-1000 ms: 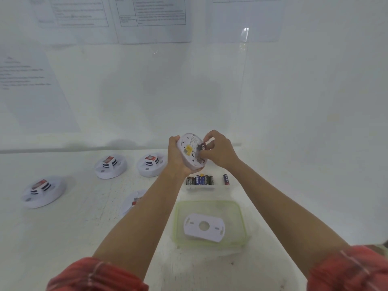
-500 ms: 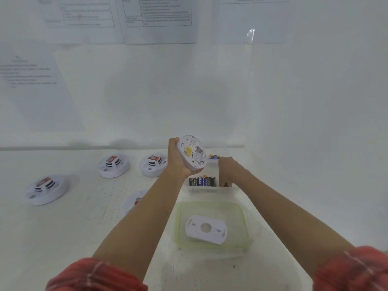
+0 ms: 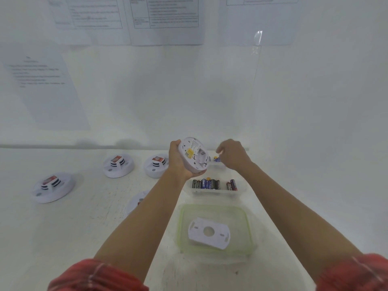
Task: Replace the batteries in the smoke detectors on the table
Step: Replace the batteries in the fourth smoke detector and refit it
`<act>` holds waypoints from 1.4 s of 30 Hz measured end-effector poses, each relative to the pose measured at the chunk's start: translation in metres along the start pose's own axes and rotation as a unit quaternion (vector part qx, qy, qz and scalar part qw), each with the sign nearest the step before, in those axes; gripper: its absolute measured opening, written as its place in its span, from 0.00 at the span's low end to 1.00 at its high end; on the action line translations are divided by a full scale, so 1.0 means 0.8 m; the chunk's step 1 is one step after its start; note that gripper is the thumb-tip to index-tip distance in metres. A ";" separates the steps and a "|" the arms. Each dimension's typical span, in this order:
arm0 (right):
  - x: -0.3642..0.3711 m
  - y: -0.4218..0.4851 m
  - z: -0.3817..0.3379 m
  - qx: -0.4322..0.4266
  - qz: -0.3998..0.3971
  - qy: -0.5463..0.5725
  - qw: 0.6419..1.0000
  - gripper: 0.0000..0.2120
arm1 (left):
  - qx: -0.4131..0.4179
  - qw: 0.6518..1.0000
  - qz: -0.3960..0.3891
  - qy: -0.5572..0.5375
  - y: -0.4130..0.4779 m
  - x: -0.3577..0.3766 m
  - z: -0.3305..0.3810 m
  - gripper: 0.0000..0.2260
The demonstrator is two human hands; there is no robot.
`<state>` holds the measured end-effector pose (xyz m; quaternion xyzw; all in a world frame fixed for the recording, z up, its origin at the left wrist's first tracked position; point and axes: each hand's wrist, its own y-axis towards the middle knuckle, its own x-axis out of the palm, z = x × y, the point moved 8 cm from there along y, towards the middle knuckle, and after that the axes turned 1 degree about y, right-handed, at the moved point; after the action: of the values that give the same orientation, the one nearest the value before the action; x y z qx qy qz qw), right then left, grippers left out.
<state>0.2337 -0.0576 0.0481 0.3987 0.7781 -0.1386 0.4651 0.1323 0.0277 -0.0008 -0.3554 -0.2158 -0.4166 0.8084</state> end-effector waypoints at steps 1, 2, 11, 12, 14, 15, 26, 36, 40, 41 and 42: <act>-0.009 -0.001 -0.014 -0.019 0.013 0.041 0.999 0.14 | 0.001 1.000 -0.003 0.000 0.000 -0.001 0.001 0.19; -0.015 -0.003 -0.029 -0.043 0.016 0.072 0.996 0.14 | 0.001 1.000 -0.008 0.000 0.000 -0.001 0.002 0.19; -0.001 -0.001 -0.068 -0.132 -0.049 0.134 0.981 0.16 | 0.016 0.999 -0.048 -0.010 -0.002 0.004 0.020 0.23; -0.003 0.006 -0.062 -0.126 -0.045 0.130 0.982 0.18 | 0.020 0.999 -0.045 -0.008 0.000 0.001 0.024 0.24; -0.004 0.026 -0.043 -0.099 -0.036 0.110 0.988 0.18 | 0.028 0.999 -0.033 -0.001 0.009 -0.008 0.034 0.27; -0.001 0.038 -0.033 -0.088 -0.039 0.087 0.992 0.17 | 0.030 0.999 -0.026 -0.001 0.012 -0.011 0.039 0.28; 0.096 0.110 0.013 -0.070 -0.260 -0.199 0.942 0.22 | 0.053 0.998 -0.014 -0.024 0.059 -0.030 0.070 0.21; 0.106 0.112 0.006 -0.098 -0.233 -0.311 0.916 0.18 | 0.048 0.999 -0.002 -0.022 0.077 -0.038 0.066 0.19; 0.108 0.108 0.006 -0.096 -0.243 -0.304 0.916 0.16 | 0.048 0.999 0.003 -0.021 0.076 -0.040 0.066 0.19; 0.109 0.107 0.005 -0.099 -0.245 -0.297 0.917 0.16 | 0.048 0.999 0.006 -0.024 0.076 -0.041 0.065 0.19; 0.108 0.106 0.005 -0.094 -0.250 -0.286 0.920 0.15 | 0.049 0.998 0.007 -0.027 0.076 -0.041 0.066 0.19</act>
<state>0.2779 0.0373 -0.0131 0.0891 0.6954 -0.2846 0.6538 0.1614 0.1088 -0.0118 -0.3281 -0.2550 -0.3905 0.8215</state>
